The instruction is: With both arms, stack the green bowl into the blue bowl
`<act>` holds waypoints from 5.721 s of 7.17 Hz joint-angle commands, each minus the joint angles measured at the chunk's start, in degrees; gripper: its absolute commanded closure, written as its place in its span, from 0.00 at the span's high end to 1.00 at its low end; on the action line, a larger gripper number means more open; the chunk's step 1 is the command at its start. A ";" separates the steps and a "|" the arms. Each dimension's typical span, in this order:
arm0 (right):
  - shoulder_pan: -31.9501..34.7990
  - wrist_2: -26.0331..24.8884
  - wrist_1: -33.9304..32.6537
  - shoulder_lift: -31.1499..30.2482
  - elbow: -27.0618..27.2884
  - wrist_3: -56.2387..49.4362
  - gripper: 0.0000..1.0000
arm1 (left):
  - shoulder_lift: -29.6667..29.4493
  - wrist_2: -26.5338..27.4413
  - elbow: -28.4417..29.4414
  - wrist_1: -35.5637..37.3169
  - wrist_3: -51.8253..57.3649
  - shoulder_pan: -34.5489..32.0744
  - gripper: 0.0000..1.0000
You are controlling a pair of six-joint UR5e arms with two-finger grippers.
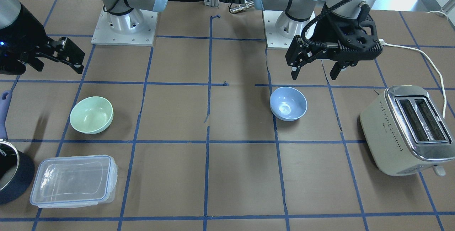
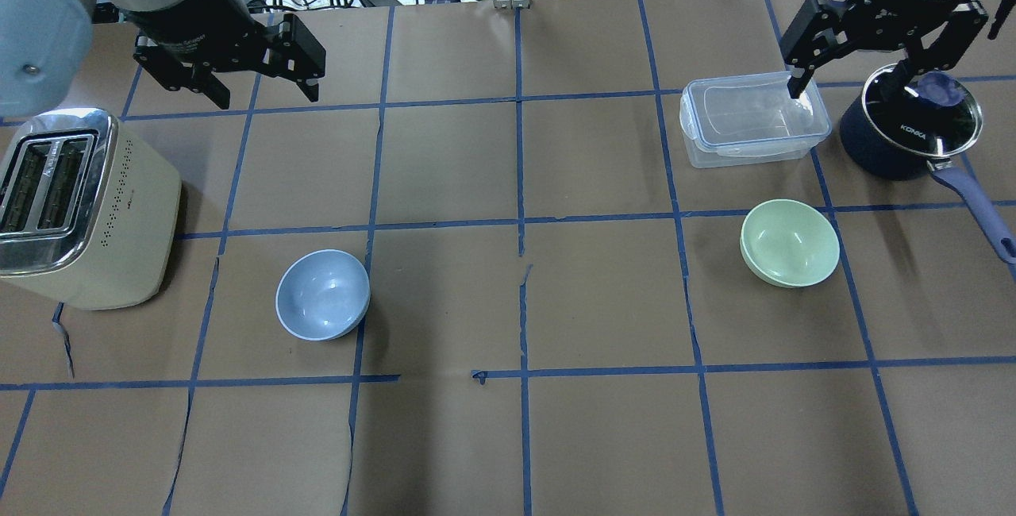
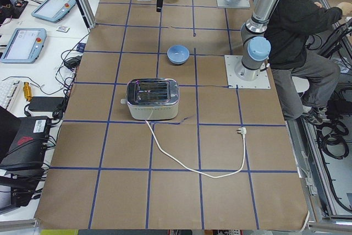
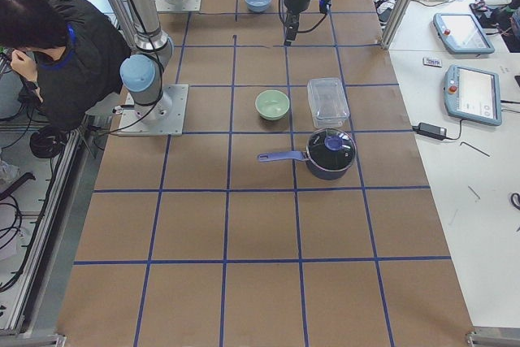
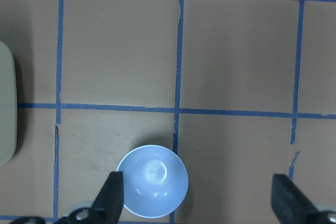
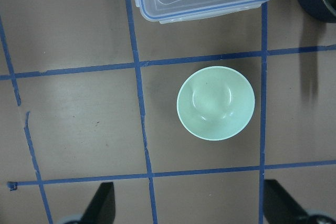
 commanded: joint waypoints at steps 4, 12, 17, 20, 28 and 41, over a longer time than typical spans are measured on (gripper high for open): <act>11.34 0.40 -0.29 -1.06 1.04 12.56 1.00 | -0.57 0.12 1.20 -2.12 2.79 0.44 1.00; 11.16 -0.56 -0.38 -0.35 1.74 11.68 1.00 | 0.31 0.20 -0.73 -2.29 3.05 0.96 1.00; 11.25 0.49 -1.00 -0.53 1.57 11.86 1.00 | 1.80 0.12 -11.66 -0.20 15.72 6.98 1.00; 11.07 -0.30 -0.74 -0.62 1.39 11.94 1.00 | 0.42 -0.50 -30.46 21.18 17.73 13.08 1.00; -3.89 -0.65 1.55 -0.88 3.14 6.55 1.00 | -4.88 -2.33 -39.93 32.95 21.33 14.15 0.04; -13.18 -3.46 -43.97 8.87 35.58 -0.18 0.98 | -19.72 -17.55 -21.48 38.22 -20.83 -10.79 0.24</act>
